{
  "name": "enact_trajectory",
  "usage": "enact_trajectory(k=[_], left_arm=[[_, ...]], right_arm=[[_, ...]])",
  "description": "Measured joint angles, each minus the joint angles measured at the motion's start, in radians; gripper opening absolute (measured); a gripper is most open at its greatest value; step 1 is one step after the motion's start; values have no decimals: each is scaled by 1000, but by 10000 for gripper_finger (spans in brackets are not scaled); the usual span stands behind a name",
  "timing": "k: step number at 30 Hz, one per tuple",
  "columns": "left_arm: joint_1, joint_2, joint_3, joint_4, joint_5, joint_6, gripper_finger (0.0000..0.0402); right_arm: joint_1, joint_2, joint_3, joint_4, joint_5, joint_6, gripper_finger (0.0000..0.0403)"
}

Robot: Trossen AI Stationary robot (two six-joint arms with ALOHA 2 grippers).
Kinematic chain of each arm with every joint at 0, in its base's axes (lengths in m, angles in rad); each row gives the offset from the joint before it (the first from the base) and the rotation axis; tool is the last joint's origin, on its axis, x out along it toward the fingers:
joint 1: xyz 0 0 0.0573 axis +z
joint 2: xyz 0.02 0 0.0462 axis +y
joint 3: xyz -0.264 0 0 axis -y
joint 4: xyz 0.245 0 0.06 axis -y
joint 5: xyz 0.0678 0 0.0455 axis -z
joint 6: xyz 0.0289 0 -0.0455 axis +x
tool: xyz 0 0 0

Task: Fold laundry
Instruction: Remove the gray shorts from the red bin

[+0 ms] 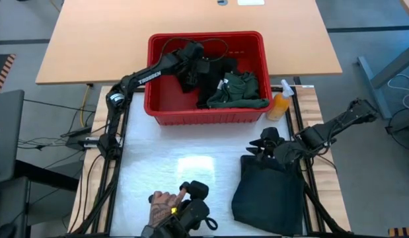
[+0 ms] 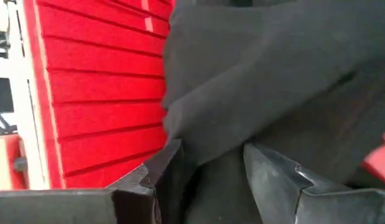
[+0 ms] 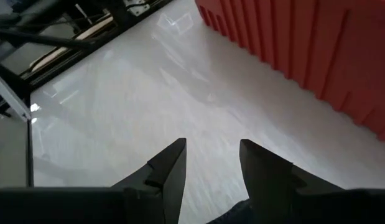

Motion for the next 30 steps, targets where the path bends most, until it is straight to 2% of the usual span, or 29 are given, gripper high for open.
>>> enact_trajectory(k=[4, 9, 12, 15, 19, 26, 30], left_arm=[[7, 44, -2, -48, -78, -41, 129], [25, 71, -2, -178, -94, -256, 17], [31, 57, -3, -188, -52, -387, 5], [33, -5, -4, -180, -39, -419, 2], [38, -126, -3, -124, -104, -428, 1], [69, -379, -2, -37, -134, -472, 0], [95, -485, -2, -2, -234, -477, 0]], right_arm=[[-20, -1, 0, -5, -1, -4, 177], [-47, -2, 0, -4, -28, -27, 177], [-49, -2, 0, -4, -44, -25, 177], [-49, -2, 0, -4, -49, -25, 177], [-49, -2, 0, -5, -47, -27, 177], [-49, -2, 0, -6, 23, -53, 177], [-53, 0, 0, -6, 52, -82, 177]])
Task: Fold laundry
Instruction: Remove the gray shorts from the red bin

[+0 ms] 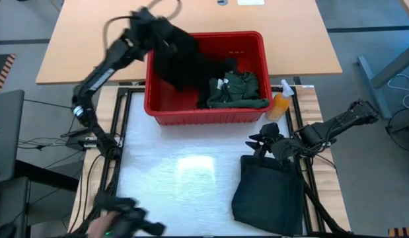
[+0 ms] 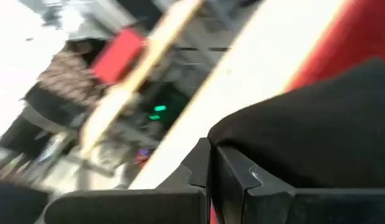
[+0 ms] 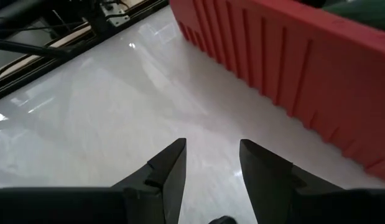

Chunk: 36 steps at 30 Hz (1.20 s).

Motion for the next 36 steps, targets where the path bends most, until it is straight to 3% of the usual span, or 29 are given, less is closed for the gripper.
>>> enact_trajectory(k=[7, 12, 21, 27, 33, 36], left_arm=[[62, -107, 1, -11, -1, -88, 0], [78, -95, -18, -82, 98, -165, 0], [79, -36, -179, -52, 261, -252, 3], [66, 26, -278, -53, 384, -259, 54], [23, 83, -279, -20, 421, -277, 121], [-13, 99, -279, 41, 498, -277, 141]], right_arm=[[-52, 0, 0, 2, 0, -57, 177], [-96, 0, 0, 19, 0, -79, 177], [-119, 0, 0, 41, -18, -81, 177], [-112, 0, 0, 40, -38, -45, 177], [-102, 0, 0, 37, -53, -17, 177], [-102, 0, 0, 37, -54, 4, 177]])
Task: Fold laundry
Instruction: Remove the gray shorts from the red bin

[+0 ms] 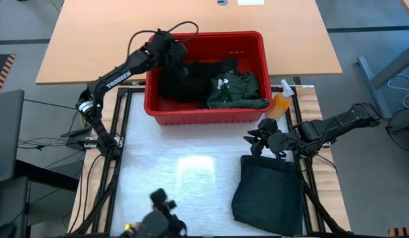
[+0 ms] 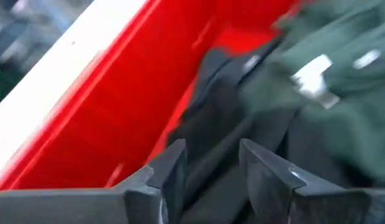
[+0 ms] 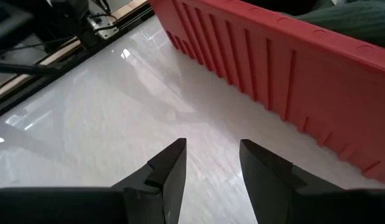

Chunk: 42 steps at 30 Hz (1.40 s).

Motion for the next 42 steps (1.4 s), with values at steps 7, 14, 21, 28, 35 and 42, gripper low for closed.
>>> enact_trajectory(k=[7, 14, 21, 28, 35, 42], left_arm=[[-106, 106, 0, 132, 133, 42, 153], [-177, 260, 18, 243, 148, 96, 153], [-214, 412, 150, 239, 138, 169, 153], [-258, 488, 239, 224, 123, 287, 154], [-281, 489, 239, 242, 67, 384, 154], [-259, 489, 234, 242, 117, 344, 153]], right_arm=[[-5, 0, 0, 7, 0, 25, 177], [-5, 0, 0, 8, 0, 56, 177], [-5, 0, 0, 6, -5, 81, 177], [-5, 0, 0, 6, -19, 82, 177], [-5, 0, 0, 6, -20, 82, 177], [-7, 3, 0, 6, -20, 82, 177]])
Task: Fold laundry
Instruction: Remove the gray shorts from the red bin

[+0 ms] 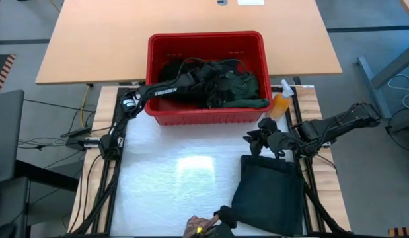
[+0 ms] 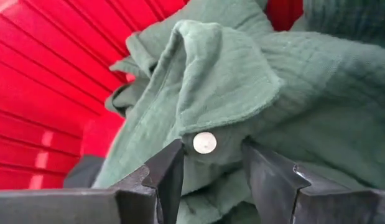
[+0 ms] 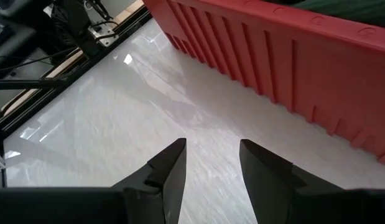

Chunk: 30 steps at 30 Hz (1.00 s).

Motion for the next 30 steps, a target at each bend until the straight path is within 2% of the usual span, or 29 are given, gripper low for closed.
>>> enact_trajectory(k=[4, 8, 10, 13, 16, 24, 30], left_arm=[[2, 0, -1, -29, 0, -63, 123], [0, 0, -2, -36, -4, -108, 31], [-1, 0, -2, -15, -1, -165, 11], [-3, -19, -2, -9, -11, -222, 3], [-3, -80, -3, -13, -59, -208, 1], [38, -352, -3, -71, -268, -71, 0], [144, -568, -2, -94, -375, -24, 0]], right_arm=[[-13, 6, 0, 0, -2, 0, 177], [-18, 12, 0, 1, -4, 3, 177], [-17, 12, 0, 1, -9, 6, 177], [-4, 12, 0, 1, -23, 16, 177], [10, 12, 0, 1, -30, 16, 177], [20, 12, 0, -4, -24, -3, 177], [15, 12, 0, -3, 20, -36, 177]])
